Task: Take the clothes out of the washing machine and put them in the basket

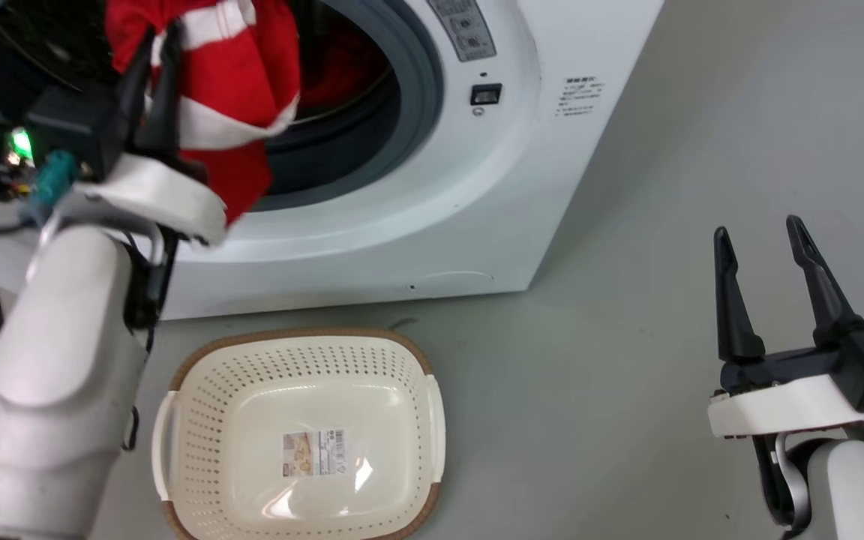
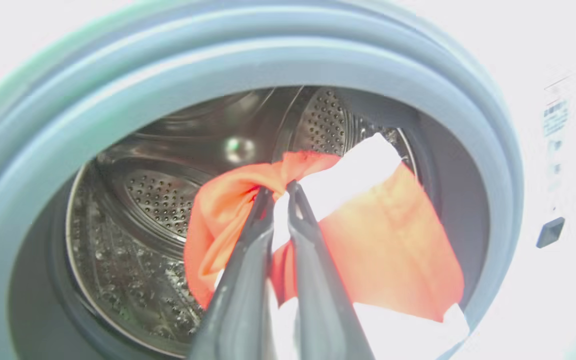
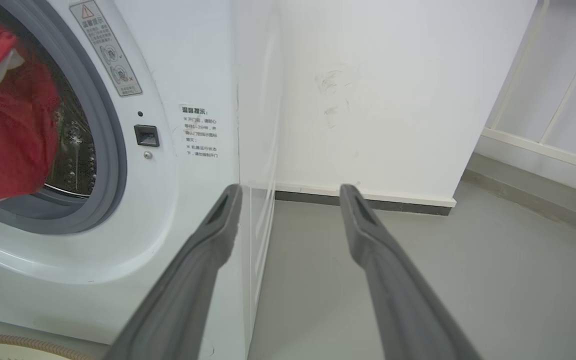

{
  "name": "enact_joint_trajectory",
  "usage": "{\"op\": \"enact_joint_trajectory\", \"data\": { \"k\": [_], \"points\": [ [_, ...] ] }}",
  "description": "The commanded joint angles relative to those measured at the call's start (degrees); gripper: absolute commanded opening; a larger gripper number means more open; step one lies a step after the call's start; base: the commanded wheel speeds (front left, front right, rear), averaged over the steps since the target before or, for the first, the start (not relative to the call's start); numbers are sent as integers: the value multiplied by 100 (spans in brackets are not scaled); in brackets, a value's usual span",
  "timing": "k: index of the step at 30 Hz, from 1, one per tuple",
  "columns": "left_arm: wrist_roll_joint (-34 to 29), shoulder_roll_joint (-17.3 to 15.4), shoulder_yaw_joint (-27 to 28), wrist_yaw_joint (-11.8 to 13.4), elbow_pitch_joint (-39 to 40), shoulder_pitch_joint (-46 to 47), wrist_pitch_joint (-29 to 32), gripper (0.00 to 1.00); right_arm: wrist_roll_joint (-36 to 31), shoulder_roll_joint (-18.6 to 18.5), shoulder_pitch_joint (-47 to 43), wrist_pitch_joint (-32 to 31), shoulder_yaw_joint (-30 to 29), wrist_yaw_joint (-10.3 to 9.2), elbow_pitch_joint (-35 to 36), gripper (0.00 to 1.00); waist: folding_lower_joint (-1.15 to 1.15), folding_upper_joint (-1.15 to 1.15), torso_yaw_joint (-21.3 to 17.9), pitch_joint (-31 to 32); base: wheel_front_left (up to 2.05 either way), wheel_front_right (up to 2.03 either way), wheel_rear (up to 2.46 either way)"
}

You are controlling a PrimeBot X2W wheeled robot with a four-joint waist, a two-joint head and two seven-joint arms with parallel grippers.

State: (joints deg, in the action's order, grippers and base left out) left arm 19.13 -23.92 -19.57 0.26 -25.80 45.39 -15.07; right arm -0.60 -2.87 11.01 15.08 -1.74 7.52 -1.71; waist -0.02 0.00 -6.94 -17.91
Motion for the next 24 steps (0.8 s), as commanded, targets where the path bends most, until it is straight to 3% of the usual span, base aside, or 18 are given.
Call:
{"op": "enact_joint_trajectory", "data": {
  "k": [1,9,14,24],
  "points": [
    [-99,80,88,29,303,-280,-14,0,-63,-1,-97,14,-47,-6,-8,100,2,0,171,204,0,0,0],
    [-373,270,418,-6,1666,-1442,-14,0,-111,0,-234,13,-179,-6,13,100,2,0,419,417,0,0,0],
    [-457,272,364,-92,2006,-2000,-15,0,-130,0,-275,13,-193,-6,23,100,2,0,524,418,0,0,0],
    [-259,370,105,-244,1223,-2634,101,0,-250,0,-138,13,-185,-6,92,100,2,0,652,83,0,0,0]
  ]
}}
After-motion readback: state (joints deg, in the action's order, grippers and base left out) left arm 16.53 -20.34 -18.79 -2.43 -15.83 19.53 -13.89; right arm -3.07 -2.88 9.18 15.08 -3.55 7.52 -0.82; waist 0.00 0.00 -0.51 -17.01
